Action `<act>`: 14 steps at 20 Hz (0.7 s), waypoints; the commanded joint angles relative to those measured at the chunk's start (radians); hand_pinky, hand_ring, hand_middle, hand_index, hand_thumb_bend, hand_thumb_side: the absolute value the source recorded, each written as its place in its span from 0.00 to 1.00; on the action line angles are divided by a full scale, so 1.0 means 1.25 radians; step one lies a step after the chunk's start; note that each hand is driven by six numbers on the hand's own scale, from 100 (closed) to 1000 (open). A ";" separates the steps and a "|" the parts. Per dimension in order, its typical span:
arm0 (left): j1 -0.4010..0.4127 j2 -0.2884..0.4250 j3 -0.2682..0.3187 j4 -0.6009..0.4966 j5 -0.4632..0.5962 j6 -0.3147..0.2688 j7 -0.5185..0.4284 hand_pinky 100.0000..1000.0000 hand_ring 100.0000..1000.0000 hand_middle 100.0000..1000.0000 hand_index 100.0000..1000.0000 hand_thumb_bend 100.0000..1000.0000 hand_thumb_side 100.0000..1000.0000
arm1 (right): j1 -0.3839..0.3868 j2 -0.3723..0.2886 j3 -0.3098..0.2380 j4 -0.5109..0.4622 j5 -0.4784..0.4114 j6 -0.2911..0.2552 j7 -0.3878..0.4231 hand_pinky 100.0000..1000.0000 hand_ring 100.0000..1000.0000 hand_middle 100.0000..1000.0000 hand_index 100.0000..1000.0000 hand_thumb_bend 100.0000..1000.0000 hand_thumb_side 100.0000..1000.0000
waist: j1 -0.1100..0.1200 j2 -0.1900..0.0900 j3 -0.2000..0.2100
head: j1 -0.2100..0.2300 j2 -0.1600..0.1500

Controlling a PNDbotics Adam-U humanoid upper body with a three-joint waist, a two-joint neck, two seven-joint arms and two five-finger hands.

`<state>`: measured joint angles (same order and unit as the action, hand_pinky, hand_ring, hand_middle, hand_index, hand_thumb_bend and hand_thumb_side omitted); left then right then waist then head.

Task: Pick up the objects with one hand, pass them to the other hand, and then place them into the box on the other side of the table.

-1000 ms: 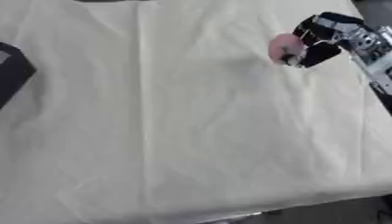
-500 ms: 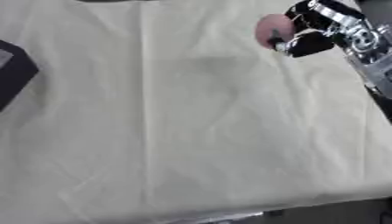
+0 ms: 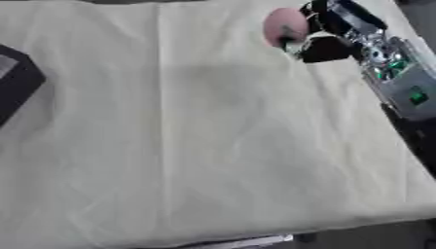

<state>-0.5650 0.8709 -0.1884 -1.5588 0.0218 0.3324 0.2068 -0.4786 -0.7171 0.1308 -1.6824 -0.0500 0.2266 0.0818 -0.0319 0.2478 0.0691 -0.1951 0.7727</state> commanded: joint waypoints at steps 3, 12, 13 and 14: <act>-0.031 0.037 0.006 -0.039 0.013 0.000 -0.004 0.78 0.61 0.62 0.70 0.32 0.43 | -0.024 0.025 0.011 0.001 -0.016 -0.019 -0.025 0.77 0.61 0.59 0.52 0.15 0.00 | 0.013 -0.034 0.003 | -0.001 -0.002; -0.060 0.043 -0.005 -0.054 0.013 0.006 -0.023 0.78 0.61 0.62 0.70 0.32 0.43 | -0.051 0.077 0.051 0.018 -0.017 -0.038 -0.059 0.76 0.61 0.59 0.52 0.19 0.00 | 0.014 -0.039 0.006 | -0.005 -0.002; -0.062 0.044 -0.006 -0.056 0.013 0.006 -0.024 0.78 0.61 0.62 0.70 0.32 0.43 | -0.053 0.081 0.055 0.019 -0.019 -0.039 -0.063 0.76 0.61 0.59 0.52 0.14 0.00 | 0.014 -0.039 0.006 | -0.006 -0.002; -0.064 0.045 -0.007 -0.057 0.013 0.005 -0.025 0.78 0.61 0.62 0.70 0.32 0.43 | -0.055 0.084 0.058 0.020 -0.020 -0.041 -0.065 0.76 0.61 0.59 0.52 0.14 0.00 | 0.014 -0.039 0.007 | -0.007 -0.002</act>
<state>-0.6268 0.8869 -0.2046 -1.6127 0.0350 0.3401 0.1795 -0.5296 -0.5991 0.2065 -1.6508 -0.0678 0.1784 0.0094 -0.0306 0.2388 0.0768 -0.1991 0.7727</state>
